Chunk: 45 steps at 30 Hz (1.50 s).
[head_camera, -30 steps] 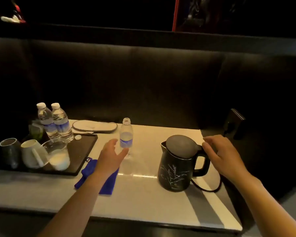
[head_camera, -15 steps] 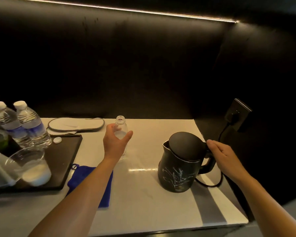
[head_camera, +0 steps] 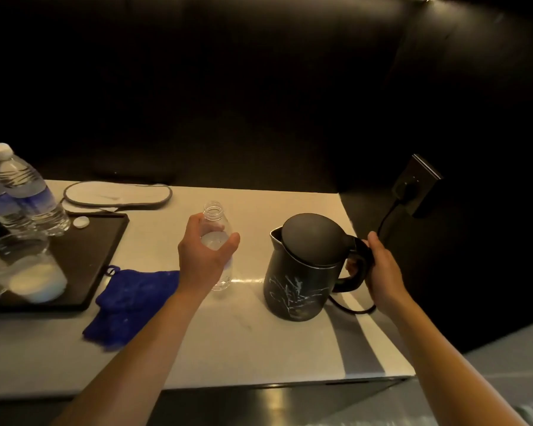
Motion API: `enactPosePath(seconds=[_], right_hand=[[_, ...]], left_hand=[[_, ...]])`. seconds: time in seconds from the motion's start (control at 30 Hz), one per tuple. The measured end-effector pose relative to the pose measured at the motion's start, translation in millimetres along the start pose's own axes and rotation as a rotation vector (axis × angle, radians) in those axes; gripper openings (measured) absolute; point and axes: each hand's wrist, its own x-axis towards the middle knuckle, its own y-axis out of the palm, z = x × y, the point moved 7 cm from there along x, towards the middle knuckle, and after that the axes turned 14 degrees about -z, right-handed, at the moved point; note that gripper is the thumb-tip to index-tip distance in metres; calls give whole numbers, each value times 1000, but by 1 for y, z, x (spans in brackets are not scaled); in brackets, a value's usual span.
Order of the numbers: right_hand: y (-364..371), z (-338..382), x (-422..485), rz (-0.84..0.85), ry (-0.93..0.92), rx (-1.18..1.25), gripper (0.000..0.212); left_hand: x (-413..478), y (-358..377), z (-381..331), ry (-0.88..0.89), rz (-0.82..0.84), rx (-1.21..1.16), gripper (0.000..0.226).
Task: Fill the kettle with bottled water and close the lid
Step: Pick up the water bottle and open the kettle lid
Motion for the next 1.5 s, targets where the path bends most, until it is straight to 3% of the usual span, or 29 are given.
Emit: enactPosePath(seconds=[0.1, 0.17, 0.53, 0.8, 0.97, 1.03, 1.17, 1.37, 1.5], right_hand=[[-3, -16, 3, -16, 155, 196, 49], [-2, -13, 0, 29, 157, 270, 40], [-2, -7, -2, 281, 110, 320, 46], [-3, -5, -3, 356, 154, 353, 42], [-2, -4, -4, 416, 120, 333, 55], [-4, -1, -2, 388, 48, 260, 51], [-8, 31, -3, 238, -272, -62, 46], [20, 71, -30, 372, -570, -331, 86], [28, 71, -30, 251, -678, -447, 95]], left_hand=[[-21, -4, 4, -21, 12, -5, 58], [-33, -6, 6, -22, 23, -10, 57], [-53, -8, -1, 36, 2, 11, 59], [-54, -7, -3, 57, -57, 61, 59], [-54, -7, -1, 42, -62, 65, 59], [-53, -6, 1, 48, -56, 58, 61], [-53, -6, 2, 53, -52, 37, 64], [-56, -7, 2, 48, -97, 23, 66], [-59, -7, 5, 54, -135, 10, 65]])
